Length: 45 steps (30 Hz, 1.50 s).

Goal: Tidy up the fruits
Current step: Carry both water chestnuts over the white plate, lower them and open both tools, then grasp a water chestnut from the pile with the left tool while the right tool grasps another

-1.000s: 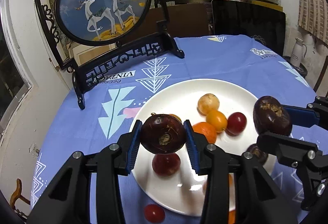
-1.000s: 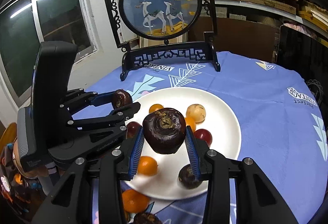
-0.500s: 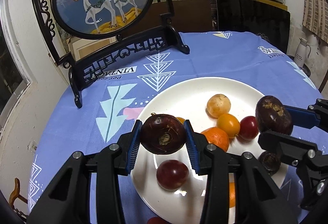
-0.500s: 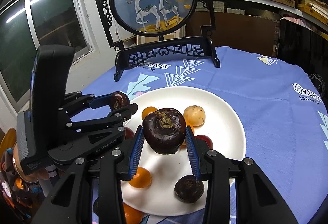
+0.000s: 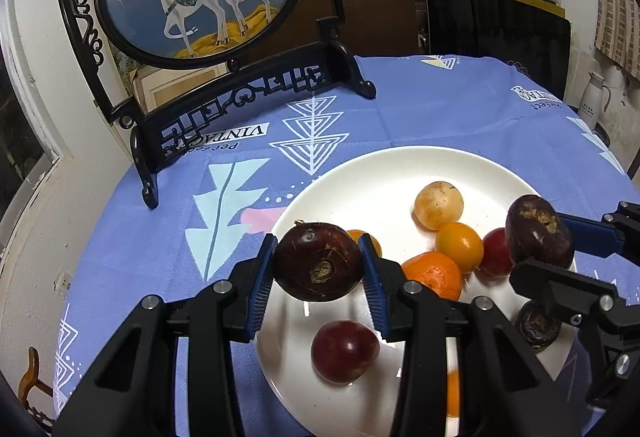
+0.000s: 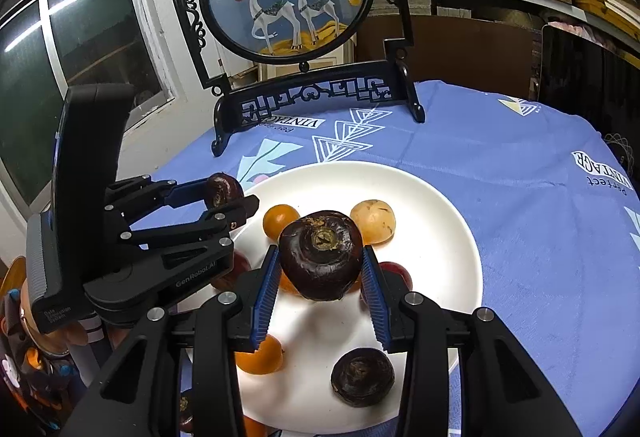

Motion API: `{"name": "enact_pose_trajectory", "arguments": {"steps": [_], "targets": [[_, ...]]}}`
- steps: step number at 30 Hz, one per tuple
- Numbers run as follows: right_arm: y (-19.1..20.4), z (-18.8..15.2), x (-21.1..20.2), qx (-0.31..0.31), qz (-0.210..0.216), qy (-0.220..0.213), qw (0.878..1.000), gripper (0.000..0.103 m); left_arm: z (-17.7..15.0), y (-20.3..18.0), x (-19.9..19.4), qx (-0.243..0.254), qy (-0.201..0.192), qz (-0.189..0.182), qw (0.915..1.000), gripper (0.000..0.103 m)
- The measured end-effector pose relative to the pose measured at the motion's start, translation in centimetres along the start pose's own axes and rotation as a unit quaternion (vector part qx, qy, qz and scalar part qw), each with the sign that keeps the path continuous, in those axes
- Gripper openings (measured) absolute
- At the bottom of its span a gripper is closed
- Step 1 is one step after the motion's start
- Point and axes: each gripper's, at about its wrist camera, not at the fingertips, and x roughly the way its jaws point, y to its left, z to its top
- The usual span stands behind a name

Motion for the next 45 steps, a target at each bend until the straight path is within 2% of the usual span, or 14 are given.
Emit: {"name": "enact_pose_trajectory", "arguments": {"steps": [7,8,9,10,11,15,22,33,36,39,41,45], "targets": [[0.1,-0.1,0.5,-0.011,-0.033,0.003,0.999,0.044,0.0,-0.5,0.5,0.007,0.009,0.003,0.9999,0.041],[0.1,-0.1,0.4,-0.013,-0.049,-0.002,0.999,0.058,-0.1,-0.5,0.5,0.008,0.009,0.006,0.9999,0.049],[0.0,-0.1,0.2,-0.012,-0.066,-0.011,0.998,0.073,-0.1,-0.6,0.5,0.008,0.006,0.01,0.9999,0.066],[0.0,-0.2,0.0,-0.012,-0.075,-0.018,0.997,0.076,-0.1,-0.5,0.2,0.004,-0.003,0.015,0.9999,0.073],[0.0,-0.2,-0.2,-0.015,-0.079,-0.023,0.997,0.077,-0.2,-0.5,0.0,0.002,-0.01,0.017,0.9998,0.076],[0.2,-0.6,-0.7,-0.02,-0.088,-0.026,0.996,0.077,-0.4,-0.4,-0.7,0.004,-0.018,0.021,0.9996,0.076],[1.7,-1.6,-2.1,-0.05,-0.107,-0.03,0.993,0.077,-1.5,-0.1,-1.8,-0.001,-0.011,0.02,0.9997,0.078],[3.9,-3.4,-6.4,-0.078,-0.128,-0.045,0.988,0.077,-3.4,0.5,-6.6,-0.006,-0.027,0.021,0.9994,0.081],[4.3,-4.2,-8.0,-0.082,-0.119,-0.054,0.988,0.077,-4.3,0.8,-8.2,-0.002,-0.033,0.023,0.9992,0.082],[4.2,-6.2,-10.1,-0.092,-0.056,-0.053,0.993,0.077,-5.6,1.7,-9.9,0.001,-0.042,0.023,0.9989,0.087],[3.9,-8.1,-10.9,-0.104,-0.026,-0.03,0.994,0.077,-6.6,2.1,-10.7,0.002,-0.041,0.011,0.9991,0.088],[3.9,-11.6,-9.9,-0.117,-0.017,0.04,0.992,0.077,-9.2,2.7,-11.6,0.009,-0.023,-0.02,0.9995,0.089]]}}
